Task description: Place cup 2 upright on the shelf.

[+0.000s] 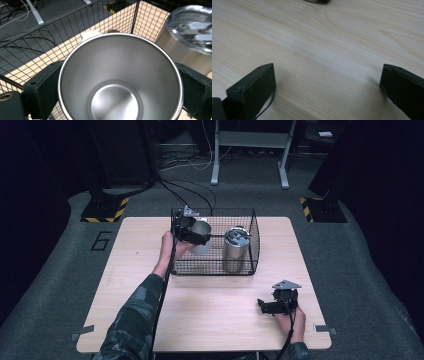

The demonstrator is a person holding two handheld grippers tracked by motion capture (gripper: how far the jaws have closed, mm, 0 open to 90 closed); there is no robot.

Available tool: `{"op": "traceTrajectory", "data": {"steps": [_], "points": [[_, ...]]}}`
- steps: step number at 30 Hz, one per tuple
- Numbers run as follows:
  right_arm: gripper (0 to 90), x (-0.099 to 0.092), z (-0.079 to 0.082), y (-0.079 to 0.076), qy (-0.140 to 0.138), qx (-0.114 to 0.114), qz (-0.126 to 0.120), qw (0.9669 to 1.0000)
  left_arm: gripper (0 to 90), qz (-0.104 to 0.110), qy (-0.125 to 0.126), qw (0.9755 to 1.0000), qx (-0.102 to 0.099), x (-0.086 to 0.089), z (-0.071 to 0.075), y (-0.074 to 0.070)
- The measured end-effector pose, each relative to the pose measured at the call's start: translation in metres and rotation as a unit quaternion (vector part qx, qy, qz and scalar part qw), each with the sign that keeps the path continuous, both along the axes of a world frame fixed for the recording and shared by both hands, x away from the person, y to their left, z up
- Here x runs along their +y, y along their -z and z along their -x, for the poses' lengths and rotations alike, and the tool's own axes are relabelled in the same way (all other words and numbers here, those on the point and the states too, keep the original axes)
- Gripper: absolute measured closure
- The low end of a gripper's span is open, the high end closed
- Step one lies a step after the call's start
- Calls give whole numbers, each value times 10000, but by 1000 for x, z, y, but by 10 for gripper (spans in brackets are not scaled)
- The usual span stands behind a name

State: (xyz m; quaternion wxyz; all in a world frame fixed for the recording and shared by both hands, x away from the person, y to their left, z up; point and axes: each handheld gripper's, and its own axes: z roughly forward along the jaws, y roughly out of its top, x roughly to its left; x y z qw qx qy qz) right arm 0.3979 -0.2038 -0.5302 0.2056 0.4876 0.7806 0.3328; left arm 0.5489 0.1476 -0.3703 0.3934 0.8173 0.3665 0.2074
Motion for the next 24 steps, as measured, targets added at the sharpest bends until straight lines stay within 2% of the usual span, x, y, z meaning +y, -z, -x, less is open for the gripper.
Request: {"op": "traceTrajectory", "data": {"steps": [3, 5, 7, 8, 9, 12, 15, 24], "points": [[0, 0, 0, 0, -14, 2, 8, 10000, 62, 13, -16, 10000, 67, -2, -4, 6], [0, 0, 0, 0, -12, 1, 7, 10000, 62, -76, -1, 9999, 127, -1, -7, 8], [0, 0, 0, 0, -11, 2, 7, 10000, 62, -16, -35, 9999, 154, -3, -9, 12], [0, 0, 0, 0, -12, 1, 8, 10000, 62, -108, 4, 9997, 227, -2, -11, 13], [0, 0, 0, 0, -9, 0, 7, 10000, 62, -48, -30, 9997, 219, -3, -11, 15], [0, 0, 0, 0, -9, 2, 8, 10000, 62, -145, -5, 9994, 314, -4, -14, 20], [0, 0, 0, 0, -10, 0, 8, 10000, 62, -122, 9, 9992, 391, -5, -16, 24], [0, 0, 0, 0, -9, -2, 6, 10000, 61, -250, 81, 9976, 636, -6, -19, 32]]}}
